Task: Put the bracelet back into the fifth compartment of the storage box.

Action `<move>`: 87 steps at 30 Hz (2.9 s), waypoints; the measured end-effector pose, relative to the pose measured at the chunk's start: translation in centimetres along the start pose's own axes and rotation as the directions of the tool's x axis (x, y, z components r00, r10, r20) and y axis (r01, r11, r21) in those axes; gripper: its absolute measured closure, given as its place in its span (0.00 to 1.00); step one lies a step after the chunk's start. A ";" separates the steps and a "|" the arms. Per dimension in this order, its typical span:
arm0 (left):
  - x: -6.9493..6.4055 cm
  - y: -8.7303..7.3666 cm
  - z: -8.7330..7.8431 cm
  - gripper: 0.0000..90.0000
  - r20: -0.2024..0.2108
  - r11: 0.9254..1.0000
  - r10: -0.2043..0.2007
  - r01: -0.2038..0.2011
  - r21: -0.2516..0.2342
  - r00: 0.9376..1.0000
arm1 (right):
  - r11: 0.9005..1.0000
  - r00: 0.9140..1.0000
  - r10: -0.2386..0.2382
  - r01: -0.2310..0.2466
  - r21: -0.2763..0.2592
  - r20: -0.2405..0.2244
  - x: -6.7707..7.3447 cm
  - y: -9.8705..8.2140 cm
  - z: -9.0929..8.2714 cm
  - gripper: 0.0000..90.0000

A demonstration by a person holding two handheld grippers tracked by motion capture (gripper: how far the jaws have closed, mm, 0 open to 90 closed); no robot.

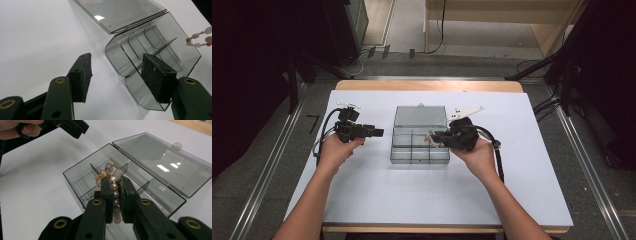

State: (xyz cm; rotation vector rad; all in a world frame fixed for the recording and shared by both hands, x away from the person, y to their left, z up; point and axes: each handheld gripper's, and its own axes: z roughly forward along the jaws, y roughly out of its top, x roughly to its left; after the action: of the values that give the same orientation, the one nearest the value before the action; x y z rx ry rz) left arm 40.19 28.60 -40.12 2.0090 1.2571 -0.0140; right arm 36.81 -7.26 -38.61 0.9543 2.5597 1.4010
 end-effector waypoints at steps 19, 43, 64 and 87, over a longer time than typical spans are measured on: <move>0.0 0.0 -0.1 0.48 -0.003 1.000 0.001 -0.001 -0.005 1.000 | 0.999 1.000 -0.015 0.015 0.028 -0.026 1.3 -0.1 2.4 0.94; 0.0 0.0 -0.1 0.48 -0.004 1.000 0.004 -0.004 -0.006 1.000 | 0.996 0.999 0.000 0.003 0.093 -0.034 1.5 -0.9 5.2 0.94; 0.0 0.0 -0.2 0.48 -0.006 1.000 -0.002 0.002 -0.008 1.000 | 0.989 1.000 0.016 -0.016 0.149 0.002 1.1 -2.0 6.8 0.94; 0.1 0.0 -0.1 0.48 -0.005 1.000 0.000 0.000 -0.005 1.000 | 0.980 0.999 -0.005 -0.003 0.199 0.038 1.4 -2.5 7.9 0.94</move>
State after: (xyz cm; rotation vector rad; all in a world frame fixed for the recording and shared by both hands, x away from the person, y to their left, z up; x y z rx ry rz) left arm 40.16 28.73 -40.05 2.0060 1.2594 -0.0065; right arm 37.22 -1.65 -44.90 0.9949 2.7104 1.1293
